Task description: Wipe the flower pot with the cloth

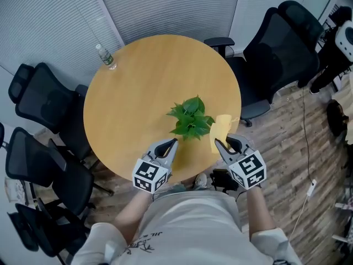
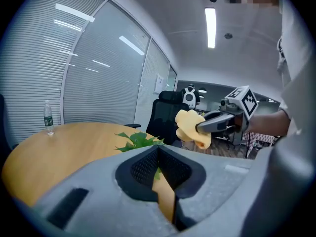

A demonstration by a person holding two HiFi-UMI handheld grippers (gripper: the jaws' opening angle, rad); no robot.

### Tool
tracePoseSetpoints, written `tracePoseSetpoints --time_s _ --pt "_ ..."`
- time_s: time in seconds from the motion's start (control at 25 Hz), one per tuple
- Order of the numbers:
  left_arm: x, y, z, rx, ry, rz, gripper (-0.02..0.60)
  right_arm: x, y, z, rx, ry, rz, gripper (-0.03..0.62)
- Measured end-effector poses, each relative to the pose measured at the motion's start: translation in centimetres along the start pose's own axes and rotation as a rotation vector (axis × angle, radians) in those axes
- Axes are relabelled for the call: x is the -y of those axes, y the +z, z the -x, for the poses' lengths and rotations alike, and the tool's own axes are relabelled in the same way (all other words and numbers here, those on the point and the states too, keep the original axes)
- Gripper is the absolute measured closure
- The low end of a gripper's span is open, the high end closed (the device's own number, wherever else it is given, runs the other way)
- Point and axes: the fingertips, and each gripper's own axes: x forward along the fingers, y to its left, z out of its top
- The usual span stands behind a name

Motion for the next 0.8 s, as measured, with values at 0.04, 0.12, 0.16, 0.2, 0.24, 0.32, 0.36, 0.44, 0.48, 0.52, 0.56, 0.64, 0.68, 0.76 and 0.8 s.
tracePoseSetpoints --time_s 0.04,0.12,0.16,0.2,0.24,0.32,0.36,0.44,0.48,0.52,0.56,0.64,0.68,0.76,0.8 --pt "0.1 0.1 0.1 -0.001 0.002 0.002 0.571 -0.3 0.3 0.0 0.006 0.006 0.004 0.533" --pt "0.3 0.3 0.2 -0.002 0.007 0.004 0.571 -1.0 0.8 0.2 0.02 0.018 0.005 0.533" --pt "0.4 0.5 0.3 -0.001 0.009 0.002 0.571 -1.2 0.9 0.2 0.026 0.022 0.002 0.533" --pt "0.4 0.6 0.4 -0.001 0.01 -0.001 0.571 -1.3 1.0 0.2 0.031 0.022 -0.001 0.533" --pt "0.5 0.7 0.4 0.001 0.011 -0.003 0.571 -1.4 1.0 0.2 0.035 0.021 -0.003 0.533" --pt "0.5 1.0 0.4 0.009 0.012 -0.001 0.571 -1.4 1.1 0.3 0.042 0.021 -0.01 0.533" --pt "0.6 1.2 0.4 0.013 0.011 0.001 0.571 -1.4 1.3 0.3 0.047 0.024 -0.015 0.533" --pt "0.6 1.5 0.4 0.021 0.012 0.001 0.571 -1.4 1.5 0.3 0.056 0.027 -0.022 0.533" --pt "0.7 1.7 0.5 0.024 0.014 -0.003 0.571 -1.5 1.6 0.3 0.059 0.028 -0.023 0.533" --pt "0.6 1.8 0.5 0.026 0.016 -0.009 0.571 -1.5 1.6 0.3 0.061 0.031 -0.022 0.533" --pt "0.6 2.0 0.5 0.029 0.019 -0.014 0.571 -1.7 1.7 0.2 0.062 0.037 -0.019 0.533" --pt "0.4 2.2 0.4 0.034 0.028 -0.019 0.571 -1.9 1.7 0.1 0.063 0.053 -0.01 0.533" --pt "0.3 2.3 0.4 0.036 0.031 -0.019 0.571 -2.0 1.7 0.1 0.063 0.057 -0.007 0.533" --pt "0.3 2.3 0.3 0.037 0.033 -0.021 0.571 -2.1 1.5 -0.1 0.061 0.061 -0.009 0.533" --pt "0.4 2.4 0.3 0.036 0.033 -0.021 0.571 -2.1 1.4 -0.1 0.061 0.064 -0.012 0.533"
